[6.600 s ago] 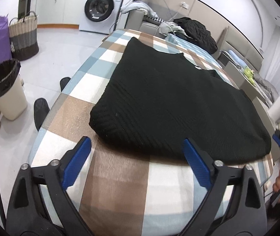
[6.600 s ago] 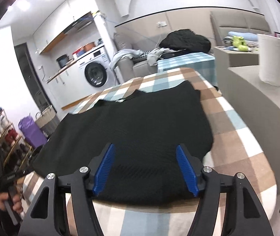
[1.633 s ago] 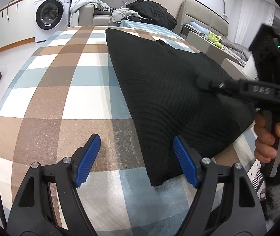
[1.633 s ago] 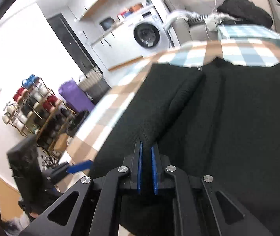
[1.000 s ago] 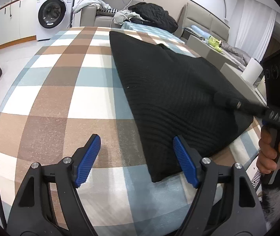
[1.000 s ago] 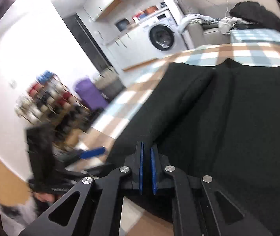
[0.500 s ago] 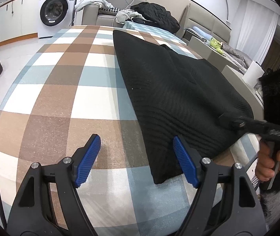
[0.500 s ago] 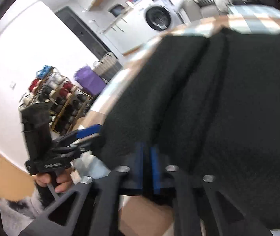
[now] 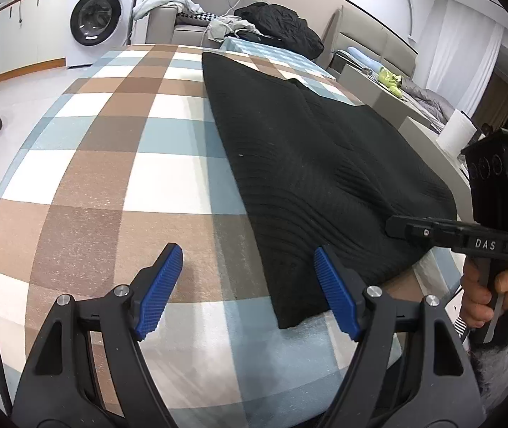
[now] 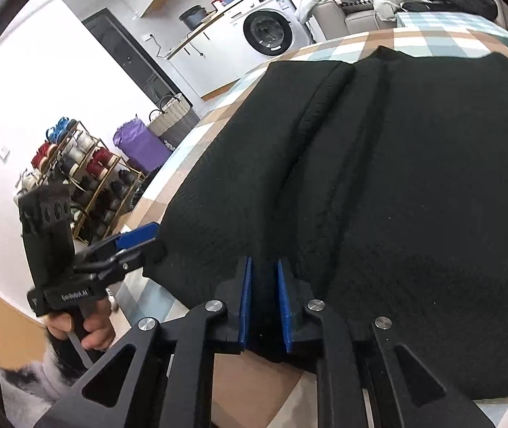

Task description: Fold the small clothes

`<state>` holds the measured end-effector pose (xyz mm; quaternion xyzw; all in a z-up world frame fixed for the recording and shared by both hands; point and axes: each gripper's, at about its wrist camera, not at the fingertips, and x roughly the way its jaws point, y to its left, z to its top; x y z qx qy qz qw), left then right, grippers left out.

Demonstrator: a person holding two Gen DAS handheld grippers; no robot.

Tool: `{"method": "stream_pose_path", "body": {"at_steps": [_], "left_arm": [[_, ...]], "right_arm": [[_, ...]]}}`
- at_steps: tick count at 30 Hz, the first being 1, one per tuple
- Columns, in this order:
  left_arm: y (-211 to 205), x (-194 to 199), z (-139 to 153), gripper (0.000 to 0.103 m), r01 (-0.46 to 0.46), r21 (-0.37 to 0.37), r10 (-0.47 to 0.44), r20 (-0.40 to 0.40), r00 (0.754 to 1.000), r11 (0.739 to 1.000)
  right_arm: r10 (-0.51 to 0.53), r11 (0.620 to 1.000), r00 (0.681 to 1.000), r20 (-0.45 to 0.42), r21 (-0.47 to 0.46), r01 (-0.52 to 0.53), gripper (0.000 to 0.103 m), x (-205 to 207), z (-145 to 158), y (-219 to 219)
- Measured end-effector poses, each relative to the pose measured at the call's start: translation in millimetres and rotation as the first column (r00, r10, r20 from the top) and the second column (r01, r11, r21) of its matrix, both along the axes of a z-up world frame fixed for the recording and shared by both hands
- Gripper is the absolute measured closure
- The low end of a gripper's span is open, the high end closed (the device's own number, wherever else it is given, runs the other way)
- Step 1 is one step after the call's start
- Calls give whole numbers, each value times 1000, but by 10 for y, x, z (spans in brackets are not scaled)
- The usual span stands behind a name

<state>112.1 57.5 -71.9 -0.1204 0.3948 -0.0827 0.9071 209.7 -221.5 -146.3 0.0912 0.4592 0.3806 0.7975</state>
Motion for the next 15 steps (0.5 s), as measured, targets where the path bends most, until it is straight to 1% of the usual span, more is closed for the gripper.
{"method": "stream_pose_path", "body": {"at_steps": [1, 3, 5, 6, 7, 8, 9, 11, 14, 15], "left_arm": [[-19, -10, 4, 30, 9, -4, -9, 4, 1000, 1000], [-75, -28, 11, 35, 31, -10, -31, 10, 999, 999], [-104, -33, 10, 47, 45, -18, -44, 16, 999, 999], [-115, -33, 6, 50, 50, -25, -50, 14, 999, 998], [-117, -32, 2, 60, 55, -31, -54, 13, 998, 998], [-117, -31, 1, 70, 62, -41, -62, 12, 998, 997], [-116, -32, 1, 72, 68, -50, -67, 12, 998, 996], [-121, -38, 8, 82, 74, -50, -73, 14, 997, 996], [-145, -41, 6, 86, 77, -19, -77, 1, 997, 997], [-153, -50, 3, 86, 76, -9, -76, -6, 997, 997]], "right_arm": [[2, 1000, 1000, 1, -1, -2, 86, 17, 25, 6], [20, 1000, 1000, 2, -7, -20, 85, 14, 44, 40], [45, 999, 999, 6, -13, -45, 86, 33, 58, 77], [50, 998, 998, 33, -34, -49, 88, 13, 67, 126], [43, 998, 997, 62, -48, -40, 95, -8, 86, 154], [48, 998, 996, 74, -33, -46, 96, -26, 121, 158], [50, 999, 994, 93, -13, -49, 96, -49, 178, 143], [37, 999, 993, 112, -39, -33, 96, -65, 218, 122], [27, 994, 997, 74, -110, -19, 96, -16, 107, 118], [29, 994, 998, 54, -110, -22, 96, -2, 73, 109]]}}
